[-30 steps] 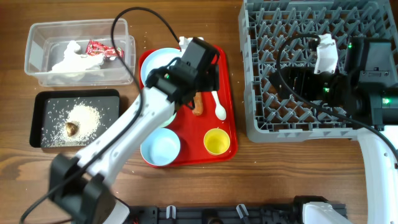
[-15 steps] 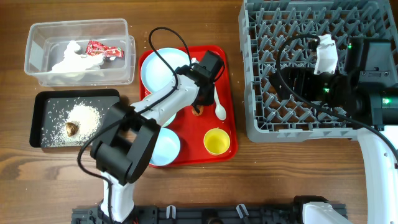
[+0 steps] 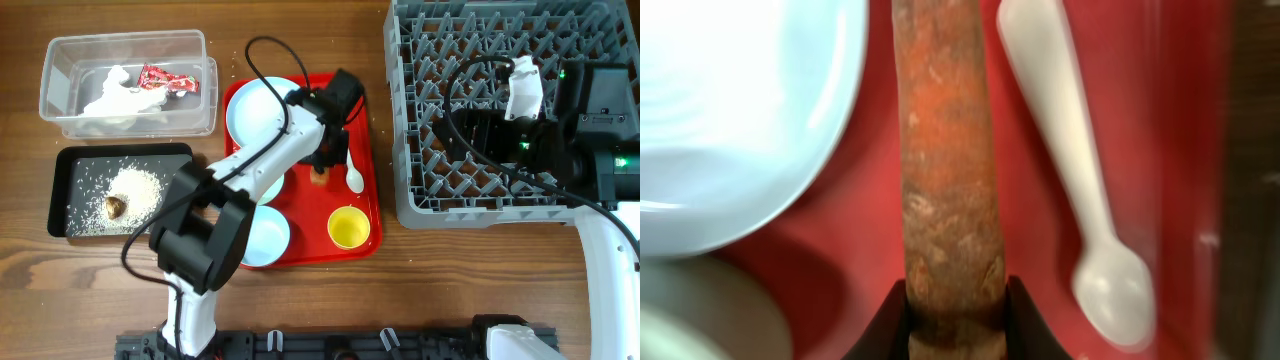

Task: Sort waste into correct bins and load items into the dishwasher rack
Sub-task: 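Carry the carrot to the black tray and release it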

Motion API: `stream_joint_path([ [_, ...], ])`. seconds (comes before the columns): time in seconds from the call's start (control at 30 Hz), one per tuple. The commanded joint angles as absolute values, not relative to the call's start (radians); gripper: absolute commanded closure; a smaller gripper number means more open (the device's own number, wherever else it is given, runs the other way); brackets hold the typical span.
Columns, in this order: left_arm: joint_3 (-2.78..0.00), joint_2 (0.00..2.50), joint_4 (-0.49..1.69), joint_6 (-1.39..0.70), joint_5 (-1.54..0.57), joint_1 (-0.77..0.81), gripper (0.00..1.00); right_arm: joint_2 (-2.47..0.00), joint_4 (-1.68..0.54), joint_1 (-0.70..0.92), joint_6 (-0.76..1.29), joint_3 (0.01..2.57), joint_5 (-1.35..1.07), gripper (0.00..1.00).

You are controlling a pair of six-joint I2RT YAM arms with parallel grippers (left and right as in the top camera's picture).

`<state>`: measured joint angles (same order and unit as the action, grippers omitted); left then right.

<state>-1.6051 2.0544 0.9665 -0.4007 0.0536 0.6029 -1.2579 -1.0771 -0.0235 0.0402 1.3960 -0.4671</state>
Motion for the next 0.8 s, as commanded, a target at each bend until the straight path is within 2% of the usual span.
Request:
stream_joint_path([
  [0.0,-1.690,1.903,1.037,-0.396,0.054,0.581,0.96,-1.264,-1.074,-0.026,0.026,1.414,-0.464,0.00],
  [0.17,-1.690,1.749,1.211,-0.454,0.089,0.388,0.96,-1.264,-1.074,-0.026,0.026,1.414,-0.464,0.00],
  [0.33,-1.690,1.697,1.336,-0.541,0.117,0.024,0.96,-1.264,-1.074,-0.026,0.026,1.414,-0.464,0.00],
  [0.43,-1.666,1.697,1.340,-0.588,0.117,-0.200,0.96,-1.264,-1.074,-0.026,0.026,1.414,-0.464,0.00],
  [0.47,-1.637,1.698,1.322,-0.634,0.117,-0.292,0.96,-1.264,-1.074,-0.026,0.026,1.414,-0.464,0.00],
  [0.57,-1.501,1.698,1.204,-0.740,0.116,-0.416,0.96,-1.264,-1.074,-0.026,0.026,1.414,-0.464,0.00],
  [0.73,-1.186,1.698,0.921,-0.896,0.102,-0.446,0.96,-1.264,-1.074,-0.026,0.030,1.414,-0.465,0.00],
  [0.77,-1.134,1.698,0.849,-0.929,0.102,-0.445,0.91,-1.264,-1.079,-0.026,0.030,1.414,-0.465,0.00],
])
